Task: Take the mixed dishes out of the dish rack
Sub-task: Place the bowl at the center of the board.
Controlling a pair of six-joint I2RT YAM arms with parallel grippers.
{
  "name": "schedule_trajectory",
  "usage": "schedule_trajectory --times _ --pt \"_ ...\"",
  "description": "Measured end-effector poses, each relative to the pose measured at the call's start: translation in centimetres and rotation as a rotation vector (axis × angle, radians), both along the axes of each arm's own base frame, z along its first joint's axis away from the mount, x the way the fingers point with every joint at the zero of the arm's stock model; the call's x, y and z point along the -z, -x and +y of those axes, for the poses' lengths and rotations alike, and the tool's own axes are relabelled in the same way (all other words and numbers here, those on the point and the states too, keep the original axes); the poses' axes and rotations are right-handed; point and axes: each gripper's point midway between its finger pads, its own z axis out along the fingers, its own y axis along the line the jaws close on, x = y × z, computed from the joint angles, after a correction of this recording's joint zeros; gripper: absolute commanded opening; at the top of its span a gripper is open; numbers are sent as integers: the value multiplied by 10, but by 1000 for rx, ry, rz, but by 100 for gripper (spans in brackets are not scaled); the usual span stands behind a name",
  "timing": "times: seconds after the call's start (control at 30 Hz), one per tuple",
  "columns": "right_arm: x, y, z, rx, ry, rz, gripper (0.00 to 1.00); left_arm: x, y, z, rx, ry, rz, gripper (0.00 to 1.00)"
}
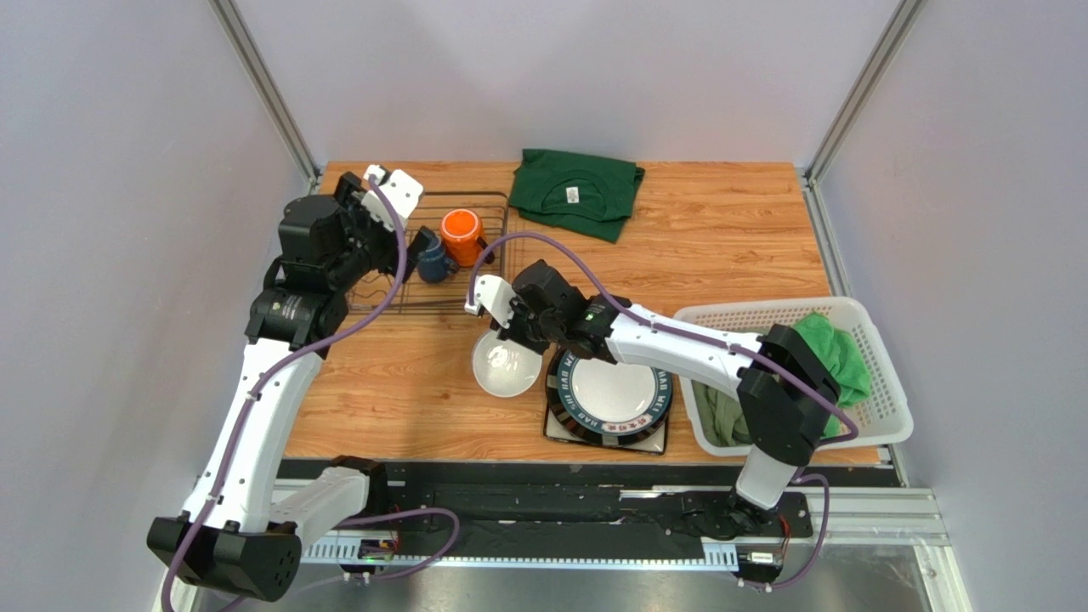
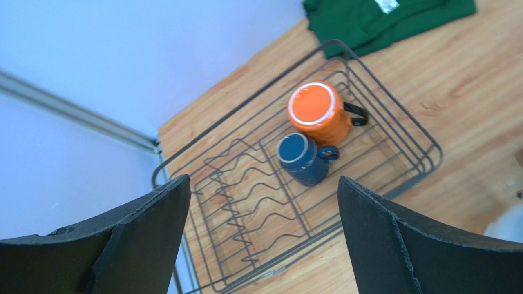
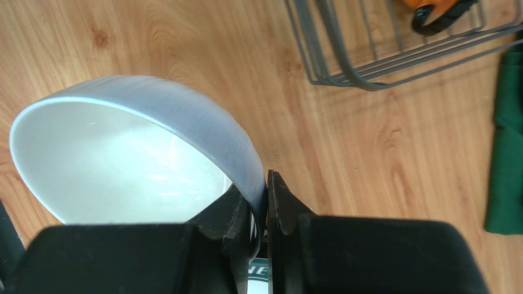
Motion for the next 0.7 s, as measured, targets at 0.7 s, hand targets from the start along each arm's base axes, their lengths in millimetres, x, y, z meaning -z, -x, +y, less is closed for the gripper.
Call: schedule_trajectory --times 0.7 --pt "58 33 16 -121 173 177 0 -7 -6 31 -135 35 -50 98"
